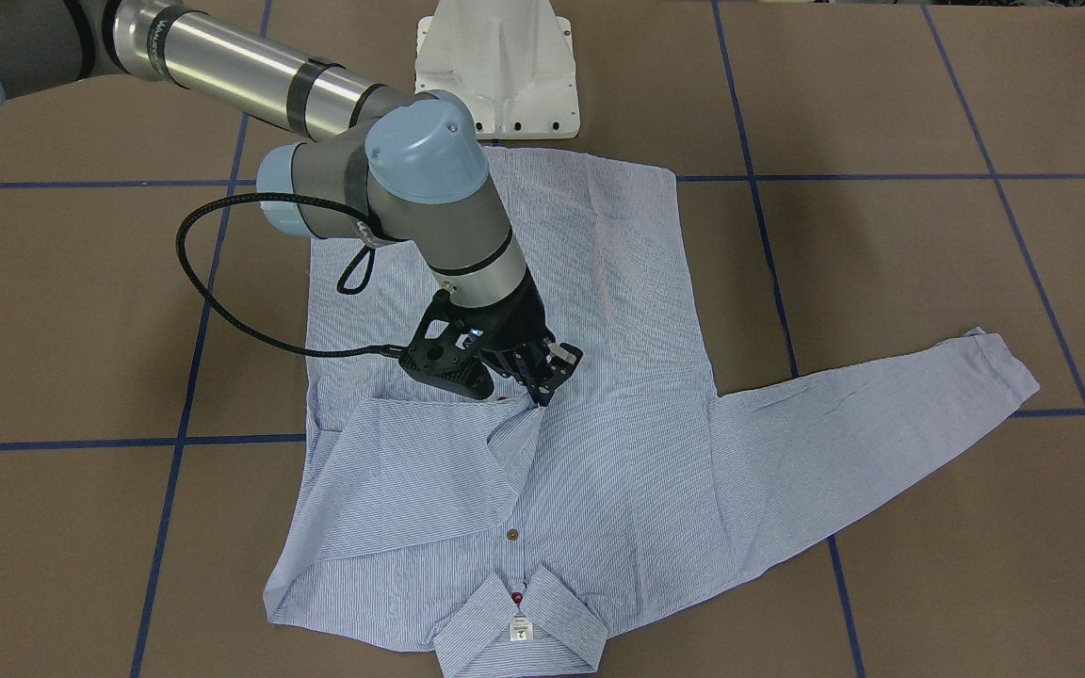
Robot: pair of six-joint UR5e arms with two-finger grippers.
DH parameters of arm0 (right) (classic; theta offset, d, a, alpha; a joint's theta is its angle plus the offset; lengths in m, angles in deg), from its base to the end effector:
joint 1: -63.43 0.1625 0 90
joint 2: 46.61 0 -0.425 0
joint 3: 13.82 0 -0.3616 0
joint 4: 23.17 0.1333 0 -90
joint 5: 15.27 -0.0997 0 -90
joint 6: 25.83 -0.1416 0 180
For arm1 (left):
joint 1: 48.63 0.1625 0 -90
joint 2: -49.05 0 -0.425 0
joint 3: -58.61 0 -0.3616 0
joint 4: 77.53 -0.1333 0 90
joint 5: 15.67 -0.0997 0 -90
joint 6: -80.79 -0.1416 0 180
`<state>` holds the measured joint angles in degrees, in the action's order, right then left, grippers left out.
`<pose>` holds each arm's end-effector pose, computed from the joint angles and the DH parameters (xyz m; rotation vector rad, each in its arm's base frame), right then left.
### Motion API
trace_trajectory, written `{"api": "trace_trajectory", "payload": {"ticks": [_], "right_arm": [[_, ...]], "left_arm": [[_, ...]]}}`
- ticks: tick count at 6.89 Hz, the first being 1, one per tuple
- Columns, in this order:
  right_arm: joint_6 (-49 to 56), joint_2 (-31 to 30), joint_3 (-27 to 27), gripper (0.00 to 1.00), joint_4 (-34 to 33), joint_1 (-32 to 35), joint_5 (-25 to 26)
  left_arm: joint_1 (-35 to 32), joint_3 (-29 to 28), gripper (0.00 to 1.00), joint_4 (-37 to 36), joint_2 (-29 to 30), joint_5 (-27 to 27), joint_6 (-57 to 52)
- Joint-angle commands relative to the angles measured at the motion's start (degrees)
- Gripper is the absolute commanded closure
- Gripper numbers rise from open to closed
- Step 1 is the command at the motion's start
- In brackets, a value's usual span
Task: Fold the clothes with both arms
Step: 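Fold the held sleeve across the shirt front toward the collar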
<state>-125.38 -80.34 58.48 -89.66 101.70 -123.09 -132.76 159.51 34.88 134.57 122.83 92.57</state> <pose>-0.5739 -0.5673 0.1481 -0.0047 -1.1266 0.5780 0.0198 -0.4591 0.5799 0.3394 0.8895 0.1176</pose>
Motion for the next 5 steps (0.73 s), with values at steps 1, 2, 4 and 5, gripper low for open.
{"api": "trace_trajectory", "payload": {"ticks": [1, 2, 4, 5], "right_arm": [[-0.2, 2.69, -3.28, 1.0, 0.31, -2.05, 2.7], [-0.2, 2.7, -3.65, 1.0, 1.71, -2.67, 3.49], [-0.2, 2.79, -4.53, 1.0, 5.23, -4.08, 5.16], [-0.2, 2.79, -4.53, 1.0, 7.5, -4.78, 5.34]], "left_arm": [[0.46, 0.0, 0.0, 0.0, 0.0, 0.53, 0.0], [0.46, 0.0, 0.0, 0.0, 0.0, 1.06, 0.0], [0.72, 0.0, 0.0, -0.09, 0.0, 1.06, 0.0], [0.81, 0.0, 0.0, -0.09, 0.0, 1.06, 0.0]]}}
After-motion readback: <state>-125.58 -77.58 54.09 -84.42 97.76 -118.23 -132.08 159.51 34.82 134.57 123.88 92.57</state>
